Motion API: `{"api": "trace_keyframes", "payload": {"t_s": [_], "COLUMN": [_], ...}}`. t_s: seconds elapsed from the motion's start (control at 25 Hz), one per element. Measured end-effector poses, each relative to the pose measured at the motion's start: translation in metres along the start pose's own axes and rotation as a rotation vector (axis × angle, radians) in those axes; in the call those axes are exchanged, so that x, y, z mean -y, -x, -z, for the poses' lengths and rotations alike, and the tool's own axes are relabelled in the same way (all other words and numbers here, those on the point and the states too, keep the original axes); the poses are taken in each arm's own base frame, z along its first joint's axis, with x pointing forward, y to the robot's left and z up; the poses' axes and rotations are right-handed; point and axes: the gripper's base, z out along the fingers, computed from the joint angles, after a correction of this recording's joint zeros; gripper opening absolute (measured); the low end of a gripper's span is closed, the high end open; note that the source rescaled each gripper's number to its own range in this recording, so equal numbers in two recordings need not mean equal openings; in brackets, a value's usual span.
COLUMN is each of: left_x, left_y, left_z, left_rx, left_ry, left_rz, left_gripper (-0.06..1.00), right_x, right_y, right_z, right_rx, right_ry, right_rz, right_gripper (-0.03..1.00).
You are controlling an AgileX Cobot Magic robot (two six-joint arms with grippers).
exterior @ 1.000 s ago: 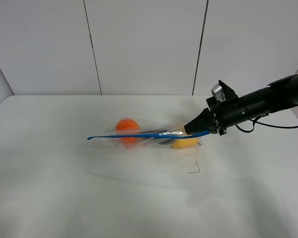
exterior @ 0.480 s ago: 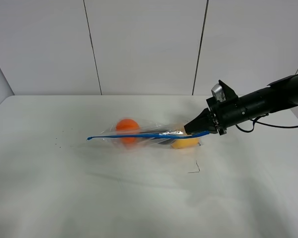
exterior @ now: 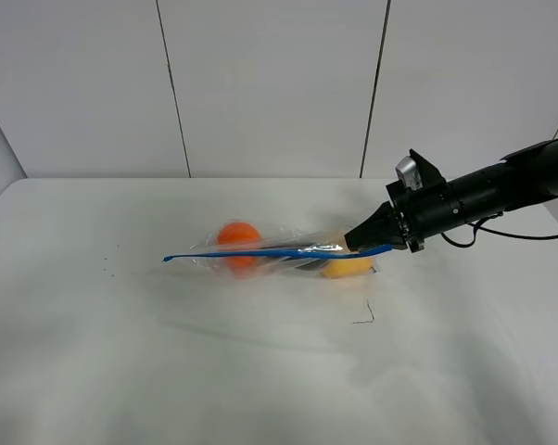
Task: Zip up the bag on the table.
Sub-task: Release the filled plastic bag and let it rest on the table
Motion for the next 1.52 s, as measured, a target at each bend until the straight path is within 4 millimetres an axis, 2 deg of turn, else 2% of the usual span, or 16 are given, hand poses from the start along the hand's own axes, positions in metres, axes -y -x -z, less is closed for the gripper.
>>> {"api": "trace_keyframes", "payload": {"t_s": [0.64, 0.72, 0.76, 0.88, 0.96, 1.04, 1.12, 1.2, 1.52], "left_x": [0.0, 0.0, 0.0, 0.0, 0.0, 0.0, 0.0, 0.0, 0.0], "left_y": [0.0, 0.0, 0.0, 0.0, 0.0, 0.0, 0.0, 0.0, 0.0], "left_z": [0.0, 0.0, 0.0, 0.0, 0.0, 0.0, 0.0, 0.0, 0.0], "left_rx": [-0.001, -0.002, -0.002, -0.002, -0.002, -0.002, -0.002, -0.002, -0.002], "left_ry": [0.001, 0.001, 0.001, 0.001, 0.001, 0.001, 0.001, 0.001, 0.001], "left_rz": [-0.001, -0.001, -0.001, -0.001, -0.001, -0.001, -0.001, -0.001, -0.001], "left_gripper": [1.0, 1.0, 1.0, 1.0, 1.0, 1.0, 1.0, 1.0, 1.0], "right_x": [0.0, 0.0, 0.0, 0.0, 0.0, 0.0, 0.0, 0.0, -0.01], "right_y": [0.0, 0.0, 0.0, 0.0, 0.0, 0.0, 0.0, 0.001, -0.001], "right_z": [0.0, 0.0, 0.0, 0.0, 0.0, 0.0, 0.0, 0.0, 0.008], "right_rx": [0.0, 0.0, 0.0, 0.0, 0.002, 0.004, 0.004, 0.006, -0.008], "right_ry": [0.0, 0.0, 0.001, 0.001, 0.003, 0.004, 0.004, 0.005, -0.04], "right_rz": [-0.003, -0.003, -0.003, -0.004, -0.011, -0.019, -0.036, -0.052, -0.07], "right_gripper": [0.01, 0.08, 0.16, 0.49, 0.75, 0.91, 0.97, 0.99, 1.0]}}
